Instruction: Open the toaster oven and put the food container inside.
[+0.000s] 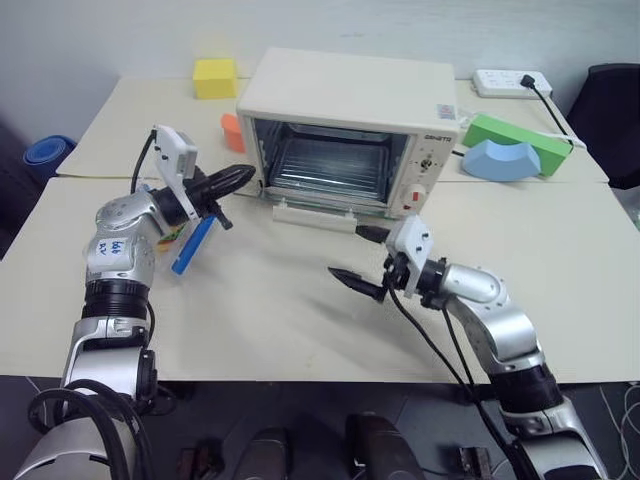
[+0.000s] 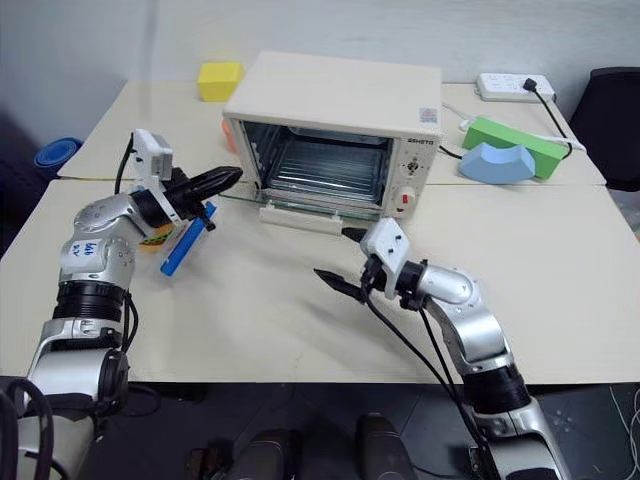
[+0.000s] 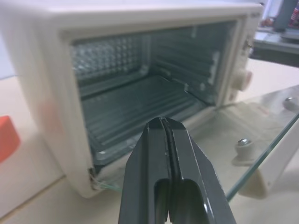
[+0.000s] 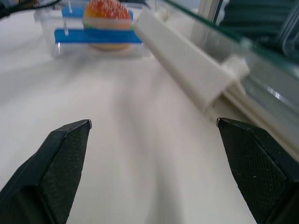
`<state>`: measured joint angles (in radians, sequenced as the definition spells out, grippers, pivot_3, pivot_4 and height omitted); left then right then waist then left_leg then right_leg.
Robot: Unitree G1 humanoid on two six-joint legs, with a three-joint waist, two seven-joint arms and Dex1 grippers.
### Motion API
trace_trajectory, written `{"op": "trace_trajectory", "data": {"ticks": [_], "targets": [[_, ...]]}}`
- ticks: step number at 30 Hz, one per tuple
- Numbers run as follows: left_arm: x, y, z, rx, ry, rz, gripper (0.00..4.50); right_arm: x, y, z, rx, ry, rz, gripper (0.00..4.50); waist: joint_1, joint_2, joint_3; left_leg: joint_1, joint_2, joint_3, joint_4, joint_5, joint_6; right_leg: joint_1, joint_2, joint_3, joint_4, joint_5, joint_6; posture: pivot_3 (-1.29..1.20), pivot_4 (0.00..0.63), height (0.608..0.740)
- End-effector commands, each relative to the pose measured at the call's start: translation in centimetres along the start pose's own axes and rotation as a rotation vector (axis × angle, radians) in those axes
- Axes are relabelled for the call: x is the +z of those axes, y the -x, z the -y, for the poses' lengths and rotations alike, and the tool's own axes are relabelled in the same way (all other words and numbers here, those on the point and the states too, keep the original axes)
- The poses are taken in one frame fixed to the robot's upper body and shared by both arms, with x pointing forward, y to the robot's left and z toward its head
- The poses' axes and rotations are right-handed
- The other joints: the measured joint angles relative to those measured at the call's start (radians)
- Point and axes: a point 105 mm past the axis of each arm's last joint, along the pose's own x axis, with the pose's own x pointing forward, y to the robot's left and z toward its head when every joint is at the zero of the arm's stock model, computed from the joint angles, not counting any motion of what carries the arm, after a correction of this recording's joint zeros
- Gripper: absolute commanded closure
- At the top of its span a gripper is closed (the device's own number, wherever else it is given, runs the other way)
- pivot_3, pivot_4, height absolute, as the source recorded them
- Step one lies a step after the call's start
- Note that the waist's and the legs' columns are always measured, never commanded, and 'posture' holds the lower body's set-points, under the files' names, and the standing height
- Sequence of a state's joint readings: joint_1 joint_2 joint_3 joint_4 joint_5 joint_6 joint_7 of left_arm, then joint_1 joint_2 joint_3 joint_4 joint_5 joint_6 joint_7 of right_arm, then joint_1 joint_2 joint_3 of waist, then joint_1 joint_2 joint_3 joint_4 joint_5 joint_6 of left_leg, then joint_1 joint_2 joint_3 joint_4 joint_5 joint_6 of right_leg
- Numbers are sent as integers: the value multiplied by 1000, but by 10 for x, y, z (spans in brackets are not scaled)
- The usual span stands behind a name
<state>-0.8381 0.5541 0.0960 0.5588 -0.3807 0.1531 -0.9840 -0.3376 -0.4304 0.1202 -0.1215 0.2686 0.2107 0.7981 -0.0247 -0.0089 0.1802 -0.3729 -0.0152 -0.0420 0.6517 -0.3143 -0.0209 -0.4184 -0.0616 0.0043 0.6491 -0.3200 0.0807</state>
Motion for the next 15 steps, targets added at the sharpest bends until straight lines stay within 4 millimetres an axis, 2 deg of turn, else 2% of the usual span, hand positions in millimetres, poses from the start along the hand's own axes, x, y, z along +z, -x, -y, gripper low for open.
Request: {"op": "trace_trajectory", "data": {"ticks": [1, 7, 11, 15], "targets": [[-13, 3, 20, -102, -80, -111, 4479, 6, 27, 0, -56, 44, 28, 0, 0, 0, 0, 0, 0, 0, 0, 0, 0, 0, 0, 0, 0, 0, 0, 0, 150, 740], [-33, 11, 45, -133, -81, -214, 4479, -9, 78, -3, -166, -6, -31, 0, 0, 0, 0, 1, 0, 0, 3, -1, 1, 1, 0, 2, -1, 0, 1, 0, 150, 740], [-57, 12, 53, -71, -70, -261, 4479, -3, 114, 6, -280, 56, 1, 0, 3, 0, 0, 5, 1, -1, 3, -2, 5, 5, 0, 1, -2, 0, 1, 0, 150, 740], [-64, 9, 53, -5, -66, -246, 4479, 5, 123, 7, -262, 18, 72, 0, 2, -1, 0, 8, 1, -1, 2, -1, 5, 7, 1, 1, -2, 0, 1, 0, 150, 740]]}}
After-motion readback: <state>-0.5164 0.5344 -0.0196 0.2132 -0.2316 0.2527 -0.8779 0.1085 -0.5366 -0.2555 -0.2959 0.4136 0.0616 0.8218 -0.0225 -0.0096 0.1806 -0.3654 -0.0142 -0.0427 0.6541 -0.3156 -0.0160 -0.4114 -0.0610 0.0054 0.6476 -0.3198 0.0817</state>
